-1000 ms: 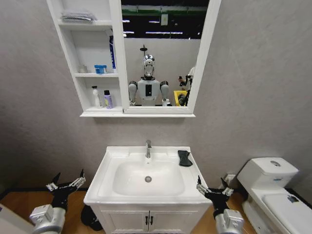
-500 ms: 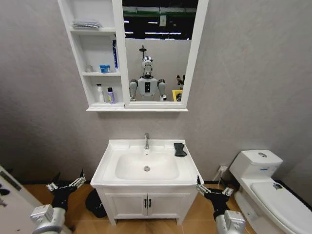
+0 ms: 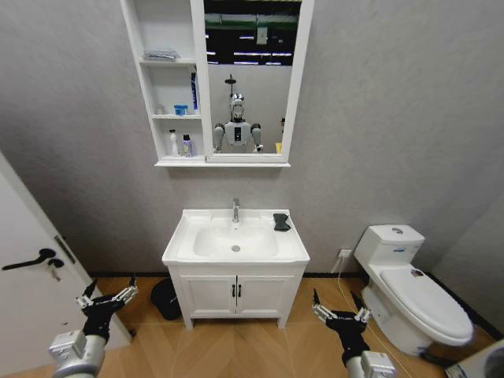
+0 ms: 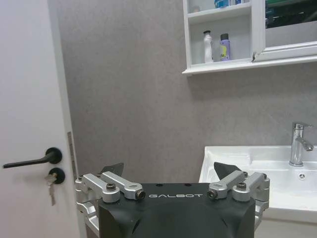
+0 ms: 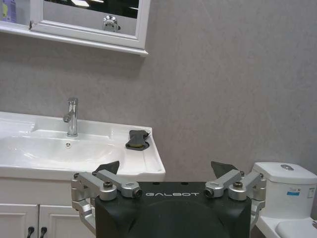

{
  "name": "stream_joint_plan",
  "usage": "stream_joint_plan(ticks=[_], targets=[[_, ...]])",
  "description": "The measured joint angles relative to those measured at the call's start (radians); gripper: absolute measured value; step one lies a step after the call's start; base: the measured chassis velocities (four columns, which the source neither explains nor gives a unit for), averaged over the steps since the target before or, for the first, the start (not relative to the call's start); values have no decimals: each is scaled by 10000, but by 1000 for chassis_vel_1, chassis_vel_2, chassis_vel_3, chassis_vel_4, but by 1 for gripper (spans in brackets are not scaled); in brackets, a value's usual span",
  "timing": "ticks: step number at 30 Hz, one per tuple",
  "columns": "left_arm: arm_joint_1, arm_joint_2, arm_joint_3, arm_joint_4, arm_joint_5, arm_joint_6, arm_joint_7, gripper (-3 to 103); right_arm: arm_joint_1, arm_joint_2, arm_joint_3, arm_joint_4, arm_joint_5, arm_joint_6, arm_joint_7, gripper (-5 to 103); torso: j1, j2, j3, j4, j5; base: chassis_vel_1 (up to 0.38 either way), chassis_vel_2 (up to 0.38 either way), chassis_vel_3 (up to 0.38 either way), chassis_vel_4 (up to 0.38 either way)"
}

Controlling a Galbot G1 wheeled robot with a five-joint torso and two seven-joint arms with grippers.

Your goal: Move facial cleanser and shampoo from washbasin to cabinet, then wipe washbasin with towel.

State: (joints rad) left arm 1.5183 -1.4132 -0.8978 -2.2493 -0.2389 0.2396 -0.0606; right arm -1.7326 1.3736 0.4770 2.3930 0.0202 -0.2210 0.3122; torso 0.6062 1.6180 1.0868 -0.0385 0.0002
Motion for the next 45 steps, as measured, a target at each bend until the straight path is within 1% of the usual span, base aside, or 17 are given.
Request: stream_joint_plan(ticks=[1, 3, 4, 5, 7, 9, 10, 11, 12, 15, 18, 19, 20, 23, 26, 30, 45], targets=[[0, 0, 3, 0, 0, -1, 0, 100, 0, 4, -52, -38, -2, 39, -25, 100, 2, -2, 2, 1, 5, 345, -354, -349, 369], [0, -1, 0, 0, 1, -1, 0, 100, -4, 10, -70, -77, -10, 82, -28, 100, 7, -4, 3, 2, 0, 347, -341, -349, 349], [1, 0, 2, 1, 0, 0, 0, 100, -19, 16, -97, -112, -17, 134, -40, 100, 5, -3, 2, 0, -12, 347, -346, -307, 349], [0, 0, 1, 0, 0, -1, 0, 100, -36, 15, -106, -147, -19, 178, -39, 100, 2, -2, 1, 1, 2, 375, -346, -361, 332], [0, -1, 4, 0, 0, -1, 0, 100, -52, 14, -112, -186, -20, 227, -39, 100, 7, -5, 4, 1, 5, 371, -336, -353, 339], [0, 0, 0, 0, 0, -2, 0, 100, -66, 15, -115, -218, -18, 314, -66, 100, 11, -6, 4, 3, -1, 325, -386, -346, 347], [0, 0, 3, 1, 0, -1, 0, 100, -84, 17, -90, -252, -13, 483, -174, 100, 7, -4, 2, 0, -17, 325, -386, -299, 343], [0, 0, 0, 0, 0, -1, 0, 100, -109, 15, 1, -302, -60, 651, -349, 100, 2, -3, 1, 1, 2, 368, -317, -299, 318], [0, -1, 0, 0, 0, -1, 0, 100, -142, -4, 99, -330, -127, 785, -570, 100, 4, -5, 3, 2, 8, 368, -341, -376, 318], [1, -1, 0, 0, 0, 0, 0, 100, -159, -41, 153, -389, -104, 995, -658, 100, 0, -3, 1, 2, -9, 314, -332, -288, 296], [2, -1, -2, 0, 0, -1, -2, 100, -162, -31, 245, -535, -266, 1215, -818, 100, -8, 5, -2, 2, 4, 202, -112, -224, 212], [3, 0, -4, 1, 0, 0, -6, 100, -178, -29, 289, -586, -453, 1235, -881, 100, -5, 2, 0, 5, -4, 55, 10, -225, 194], [1, 0, -2, 1, 0, 0, -6, 100, -190, -27, 320, -614, -579, 1241, -909, 100, -3, 0, 1, 1, -10, 55, 8, -91, 121], [-1, -1, 5, 0, 0, 0, -2, 100, -196, -26, 342, -632, -657, 1242, -917, 100, -3, 0, 1, -4, 4, -19, -15, -71, 56], [-3, 0, 6, 0, 0, 0, 0, 100, -194, -26, 344, -634, -670, 1242, -918, 100, 12, -7, 5, -4, -1, -86, -44, 31, -23], [-3, 0, 5, 0, 0, 0, 0, 100, -187, -24, 344, -634, -670, 1241, -921, 100, 20, -10, 7, 5, -3, -50, 69, 118, -40], [0, 0, 1, 0, 1, 1, 0, 100, -185, -21, 341, -633, -662, 1221, -917, 100, 5, -5, 3, 1, -2, 4, -9, -16, -4]])
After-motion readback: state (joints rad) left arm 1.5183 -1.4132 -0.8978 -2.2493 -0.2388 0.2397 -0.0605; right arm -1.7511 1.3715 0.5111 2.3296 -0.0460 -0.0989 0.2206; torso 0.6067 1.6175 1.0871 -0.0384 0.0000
